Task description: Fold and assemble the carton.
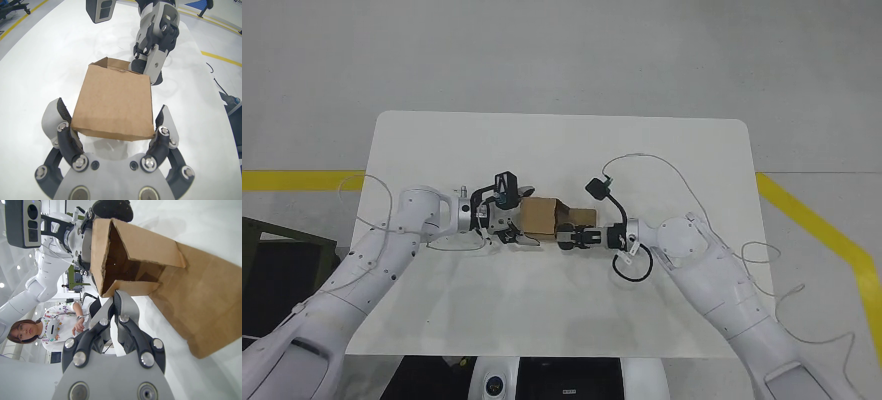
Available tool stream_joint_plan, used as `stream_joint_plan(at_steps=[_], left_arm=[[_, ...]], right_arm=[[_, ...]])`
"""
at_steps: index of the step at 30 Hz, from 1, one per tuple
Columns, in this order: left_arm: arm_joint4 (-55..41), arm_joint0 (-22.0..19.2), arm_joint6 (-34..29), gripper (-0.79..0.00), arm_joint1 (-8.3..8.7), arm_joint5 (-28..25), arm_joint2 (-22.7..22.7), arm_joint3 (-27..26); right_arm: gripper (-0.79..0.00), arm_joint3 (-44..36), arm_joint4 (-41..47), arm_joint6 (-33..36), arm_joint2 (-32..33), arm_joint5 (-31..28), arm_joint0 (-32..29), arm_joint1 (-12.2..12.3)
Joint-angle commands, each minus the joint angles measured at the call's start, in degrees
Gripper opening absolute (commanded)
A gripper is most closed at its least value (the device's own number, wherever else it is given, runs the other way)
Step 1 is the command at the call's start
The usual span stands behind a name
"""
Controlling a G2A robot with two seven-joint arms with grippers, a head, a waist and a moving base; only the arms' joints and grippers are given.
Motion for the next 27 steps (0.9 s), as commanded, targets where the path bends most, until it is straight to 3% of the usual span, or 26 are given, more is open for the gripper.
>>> stream_joint_plan(at_steps=[1,11,27], left_arm=[[0.0,0.0,0.0,0.0,-0.06,0.0,0.0,0.1],[-0.5,0.0,-0.2,0.0,0.02,0.0,-0.3,0.8],[-2.4,0.7,-2.2,0.0,0.1,0.0,-0.8,0.2]], right_arm=[[-0.785,1.0,0.3,-0.1,-0.6,-0.4,0.8,-0.3],[-0.785,2.7,0.1,-0.3,-0.5,-1.3,1.7,-0.4],[-0.785,7.2,1.7,-1.8,-4.9,-4.0,5.5,-2.8]])
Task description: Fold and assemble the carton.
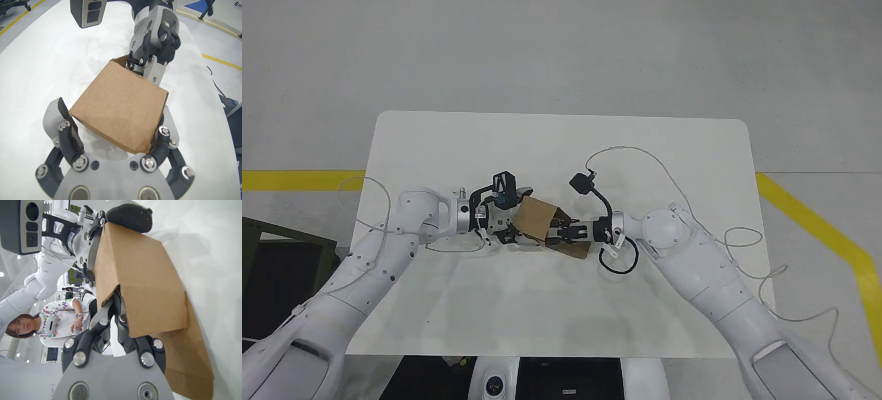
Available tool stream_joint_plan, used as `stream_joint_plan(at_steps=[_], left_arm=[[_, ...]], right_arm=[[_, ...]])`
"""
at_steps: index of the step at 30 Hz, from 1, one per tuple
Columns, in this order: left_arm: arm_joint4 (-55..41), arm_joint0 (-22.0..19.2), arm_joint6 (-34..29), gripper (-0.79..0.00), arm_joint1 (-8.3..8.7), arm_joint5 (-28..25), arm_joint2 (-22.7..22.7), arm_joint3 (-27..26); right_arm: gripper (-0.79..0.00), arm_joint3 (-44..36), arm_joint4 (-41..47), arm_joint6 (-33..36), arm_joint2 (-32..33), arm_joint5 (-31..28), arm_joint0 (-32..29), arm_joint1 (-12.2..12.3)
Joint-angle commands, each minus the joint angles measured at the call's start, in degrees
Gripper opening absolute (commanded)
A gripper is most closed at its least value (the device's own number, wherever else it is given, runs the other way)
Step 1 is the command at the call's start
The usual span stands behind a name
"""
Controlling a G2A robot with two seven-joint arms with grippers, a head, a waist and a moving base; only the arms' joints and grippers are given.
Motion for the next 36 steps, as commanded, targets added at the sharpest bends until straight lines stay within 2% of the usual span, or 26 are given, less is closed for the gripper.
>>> stream_joint_plan(at_steps=[1,10,14,36], left_arm=[[-0.3,0.0,-0.2,0.0,0.02,0.0,-0.2,0.1],[-2.4,0.1,-1.6,0.0,0.12,0.0,-1.1,0.1],[-2.9,0.5,-2.1,0.0,0.21,0.0,-1.5,-0.3],[-4.9,2.0,-5.3,0.0,0.37,0.0,-3.2,-2.4]], right_arm=[[-0.785,0.0,-0.1,0.0,0.7,0.1,-0.3,0.3],[-0.785,-5.2,-3.2,0.5,7.6,2.8,-4.7,3.1],[-0.785,-6.2,-4.1,0.3,8.9,3.5,-5.1,3.6],[-0.785,1.3,-0.2,-1.0,-0.4,1.0,1.0,-0.7]])
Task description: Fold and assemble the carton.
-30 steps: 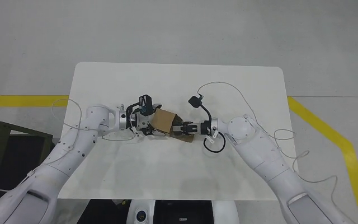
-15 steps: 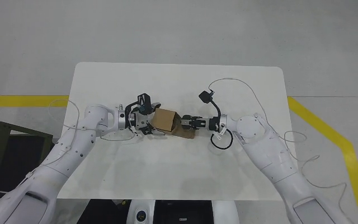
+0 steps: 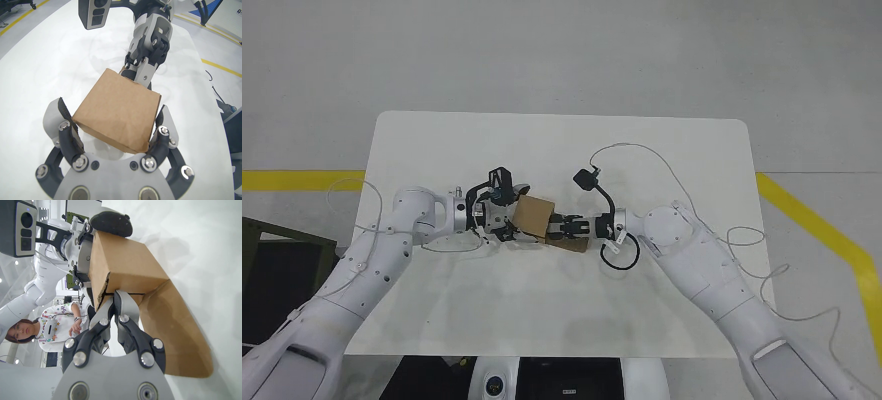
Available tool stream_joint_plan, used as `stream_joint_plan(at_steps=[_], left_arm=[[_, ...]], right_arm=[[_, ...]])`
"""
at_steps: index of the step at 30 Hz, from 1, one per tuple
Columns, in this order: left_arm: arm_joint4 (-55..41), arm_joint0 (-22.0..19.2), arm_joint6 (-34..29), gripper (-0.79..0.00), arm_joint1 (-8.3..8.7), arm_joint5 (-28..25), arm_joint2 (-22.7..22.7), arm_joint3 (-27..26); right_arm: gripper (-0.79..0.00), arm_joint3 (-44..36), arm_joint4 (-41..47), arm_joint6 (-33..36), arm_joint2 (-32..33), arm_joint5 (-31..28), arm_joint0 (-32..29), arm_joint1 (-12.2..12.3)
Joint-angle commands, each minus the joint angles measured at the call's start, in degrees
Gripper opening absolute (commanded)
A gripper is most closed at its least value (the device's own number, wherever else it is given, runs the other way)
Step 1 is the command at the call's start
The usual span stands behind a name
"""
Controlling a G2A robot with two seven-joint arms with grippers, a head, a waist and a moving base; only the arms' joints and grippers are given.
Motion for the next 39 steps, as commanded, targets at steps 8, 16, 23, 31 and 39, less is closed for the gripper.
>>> stream_joint_plan(at_steps=[8,16,23,31,39], left_arm=[[-0.6,0.9,-1.1,0.0,0.05,0.0,-0.9,-0.5],[-1.2,1.9,-1.9,0.0,0.21,0.0,-1.8,-1.3],[-1.4,2.6,-2.4,0.0,0.34,0.0,-2.9,-1.9],[-1.5,3.3,-2.9,0.0,0.33,0.0,-3.9,-2.5],[-1.6,3.8,-3.6,0.0,0.31,0.0,-4.6,-3.2]], right_arm=[[-0.785,3.1,1.2,-0.4,-1.6,-1.8,1.3,-1.2],[-0.785,-0.6,0.3,1.4,3.1,-0.4,-1.2,0.7],[-0.785,-10.4,-2.5,5.4,10.9,5.3,-6.9,4.2],[-0.56,-18.3,-5.9,6.7,18.4,10.8,-14.6,7.0],[-0.474,-18.6,-6.2,4.5,19.4,10.8,-17.1,7.6]])
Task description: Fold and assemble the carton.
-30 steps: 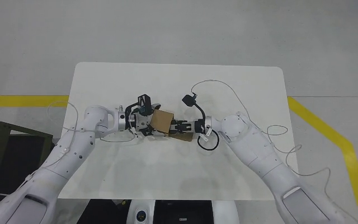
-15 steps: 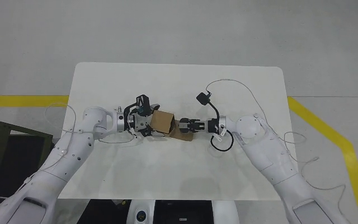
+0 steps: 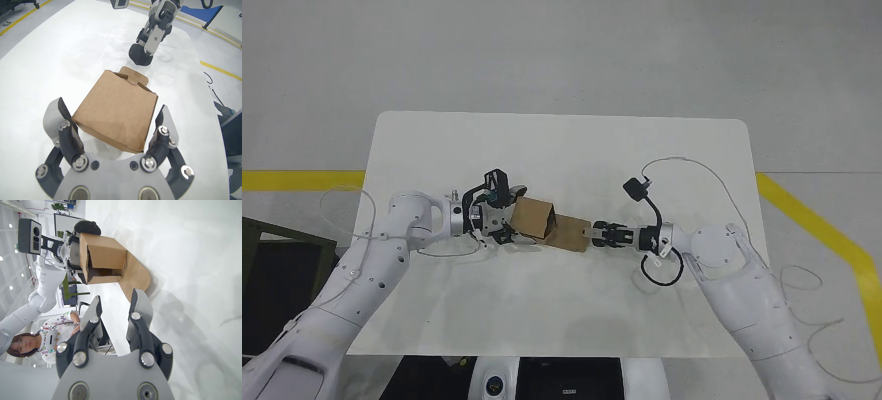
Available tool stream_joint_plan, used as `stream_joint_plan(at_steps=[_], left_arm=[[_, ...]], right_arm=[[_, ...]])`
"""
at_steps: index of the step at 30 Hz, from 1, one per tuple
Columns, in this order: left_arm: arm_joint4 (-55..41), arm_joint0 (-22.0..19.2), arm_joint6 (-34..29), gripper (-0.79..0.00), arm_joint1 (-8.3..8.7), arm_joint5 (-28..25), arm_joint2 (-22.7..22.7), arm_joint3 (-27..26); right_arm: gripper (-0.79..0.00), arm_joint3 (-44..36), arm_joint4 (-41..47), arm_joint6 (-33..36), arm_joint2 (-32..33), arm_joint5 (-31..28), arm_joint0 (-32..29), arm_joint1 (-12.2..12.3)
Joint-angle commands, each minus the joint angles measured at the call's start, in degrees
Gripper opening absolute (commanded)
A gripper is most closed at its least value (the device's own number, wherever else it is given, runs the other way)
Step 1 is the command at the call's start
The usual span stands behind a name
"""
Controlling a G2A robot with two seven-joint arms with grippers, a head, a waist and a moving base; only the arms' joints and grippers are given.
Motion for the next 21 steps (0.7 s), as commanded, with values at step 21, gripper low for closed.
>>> stream_joint_plan(at_steps=[21], left_arm=[[-0.3,1.1,-1.4,0.0,-0.1,0.0,-1.6,-0.9]], right_arm=[[-0.422,7.5,3.4,-2.7,-7.1,-1.9,4.7,-1.8]])
